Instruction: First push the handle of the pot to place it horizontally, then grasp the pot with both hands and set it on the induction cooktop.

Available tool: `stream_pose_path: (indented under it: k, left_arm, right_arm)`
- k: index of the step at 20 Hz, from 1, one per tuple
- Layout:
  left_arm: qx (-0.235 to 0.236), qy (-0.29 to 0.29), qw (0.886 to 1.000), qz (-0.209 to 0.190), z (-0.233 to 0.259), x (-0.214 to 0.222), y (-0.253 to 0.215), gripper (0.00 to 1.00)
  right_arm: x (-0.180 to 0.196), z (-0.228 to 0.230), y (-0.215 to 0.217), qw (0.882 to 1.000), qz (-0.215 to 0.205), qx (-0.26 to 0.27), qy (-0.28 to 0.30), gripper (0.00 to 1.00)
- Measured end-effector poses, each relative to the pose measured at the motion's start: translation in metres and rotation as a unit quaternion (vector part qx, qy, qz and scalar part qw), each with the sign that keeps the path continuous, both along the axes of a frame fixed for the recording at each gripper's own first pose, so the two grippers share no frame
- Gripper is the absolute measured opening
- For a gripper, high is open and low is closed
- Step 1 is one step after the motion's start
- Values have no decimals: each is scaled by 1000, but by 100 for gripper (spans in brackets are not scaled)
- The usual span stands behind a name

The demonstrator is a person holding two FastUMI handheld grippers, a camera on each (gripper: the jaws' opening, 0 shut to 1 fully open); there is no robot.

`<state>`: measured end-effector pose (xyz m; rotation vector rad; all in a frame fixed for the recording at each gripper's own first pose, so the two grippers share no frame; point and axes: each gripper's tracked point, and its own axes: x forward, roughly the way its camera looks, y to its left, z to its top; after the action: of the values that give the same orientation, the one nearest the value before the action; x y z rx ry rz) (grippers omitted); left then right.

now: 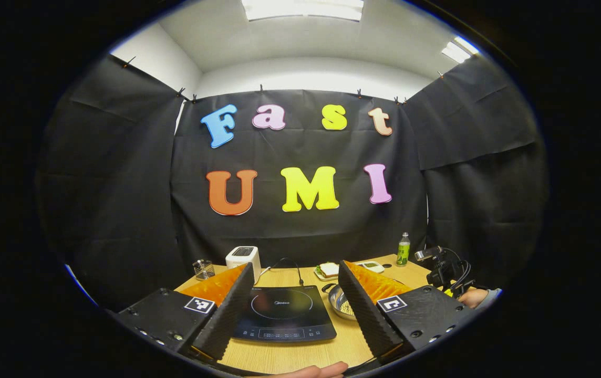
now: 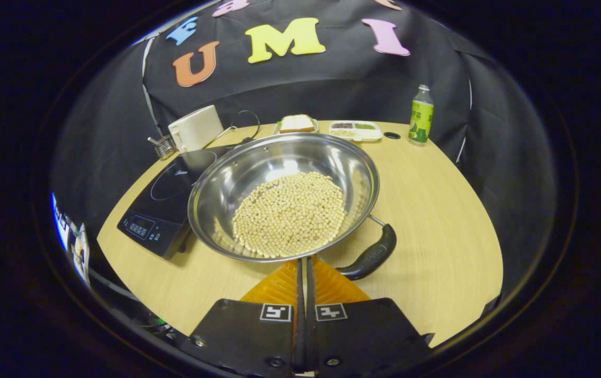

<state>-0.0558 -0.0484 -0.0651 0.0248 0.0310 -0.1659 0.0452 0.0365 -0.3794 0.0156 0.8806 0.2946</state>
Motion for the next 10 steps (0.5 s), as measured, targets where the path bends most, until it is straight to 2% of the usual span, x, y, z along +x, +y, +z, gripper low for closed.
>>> stream_pose_path:
  k: [5, 6, 7, 10]
  left_arm:
    - [-14, 7, 1000, -16, -5, -5, -9, 96]
    - [-14, 7, 1000, -16, -6, -6, -8, 96]
    - [-13, 7, 1000, -15, -7, -6, -7, 96]
    - [-8, 9, 1000, -4, -13, -6, -3, 96]
  right_arm:
    - [12, -3, -21, 1000, -16, -13, -3, 4]
    - [14, -5, -25, 1000, -18, -16, -3, 0]
    - [18, -5, -30, 1000, -20, -20, -3, 4]
    - [29, -8, -44, 999, -31, -29, -11, 4]
